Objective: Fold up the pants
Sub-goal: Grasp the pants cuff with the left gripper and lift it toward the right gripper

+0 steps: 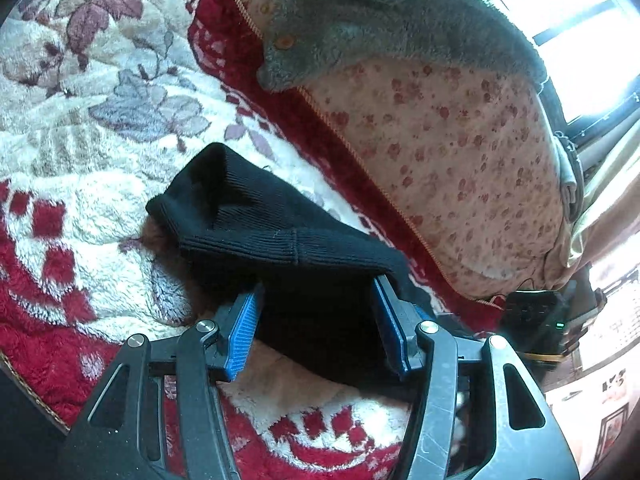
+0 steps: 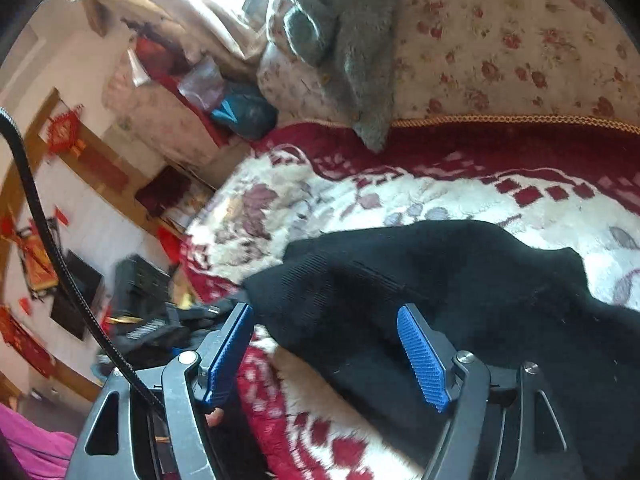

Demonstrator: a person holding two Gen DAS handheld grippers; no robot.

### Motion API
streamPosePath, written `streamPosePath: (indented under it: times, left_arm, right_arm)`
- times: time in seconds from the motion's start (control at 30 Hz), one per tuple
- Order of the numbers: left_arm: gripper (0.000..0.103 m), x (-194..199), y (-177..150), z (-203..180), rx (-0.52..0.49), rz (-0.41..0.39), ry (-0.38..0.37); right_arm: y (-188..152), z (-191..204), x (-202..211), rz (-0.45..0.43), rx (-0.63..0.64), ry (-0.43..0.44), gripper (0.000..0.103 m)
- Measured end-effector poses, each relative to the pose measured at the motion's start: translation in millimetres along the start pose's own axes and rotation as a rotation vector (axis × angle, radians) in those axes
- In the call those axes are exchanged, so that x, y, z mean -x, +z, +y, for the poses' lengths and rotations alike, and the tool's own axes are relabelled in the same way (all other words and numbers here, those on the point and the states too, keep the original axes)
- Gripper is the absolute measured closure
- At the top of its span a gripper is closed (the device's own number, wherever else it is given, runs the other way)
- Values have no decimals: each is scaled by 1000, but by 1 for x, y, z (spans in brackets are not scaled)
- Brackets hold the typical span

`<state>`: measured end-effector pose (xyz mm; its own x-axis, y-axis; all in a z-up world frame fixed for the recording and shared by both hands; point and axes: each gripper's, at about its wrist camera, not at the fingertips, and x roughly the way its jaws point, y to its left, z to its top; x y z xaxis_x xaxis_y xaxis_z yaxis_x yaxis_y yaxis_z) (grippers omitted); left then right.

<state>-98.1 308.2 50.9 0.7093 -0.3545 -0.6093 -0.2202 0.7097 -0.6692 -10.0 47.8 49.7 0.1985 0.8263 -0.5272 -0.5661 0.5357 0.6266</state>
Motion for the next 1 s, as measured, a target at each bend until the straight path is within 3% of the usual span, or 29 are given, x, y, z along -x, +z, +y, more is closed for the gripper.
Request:
streamPosePath:
  times: [0.07,0.17,0.23,0.43,0.47,0.53,0.63,0.83,0.9,0.97,1.0]
  left_arm:
    - [43,2,0,3,1,3,-8]
    - [42,3,1,11,31,-10,-22]
    - [34,0,3,19,71,-15,-34]
    - [33,-17,9,17,62,-27,-7]
    - [36,-18,10,16,51,-39,-5]
    - [71,-22,15,9,-5,-50,26]
    - [87,-29,24,-1,-92,-47,53]
    - [90,-13,44,-24,-275,-99,27]
    - [91,-5,35,-23,-343,-131,63]
    - [91,-11,28,-7,-328,-105,125]
    - [91,-20,25,11,-277,-54,162]
  right_arm:
    - [-3,-7,-5,12,-3,-20,31]
    - [-8,-16,-13,38,-18,-23,31]
    - [-11,-19,-18,51,-23,-26,30]
    - [-11,-22,-19,50,-35,-8,30]
    - [-11,-23,-19,48,-37,-4,30]
    - [-12,-24,-19,47,-37,-2,30]
    - [-15,-26,-20,43,-42,-1,30]
    - [-16,-20,-19,46,-50,14,30]
    - [-17,-14,-23,38,-51,37,27]
    - [-19,-8,-30,45,-51,50,24]
    - [-19,-7,-34,51,-50,53,24]
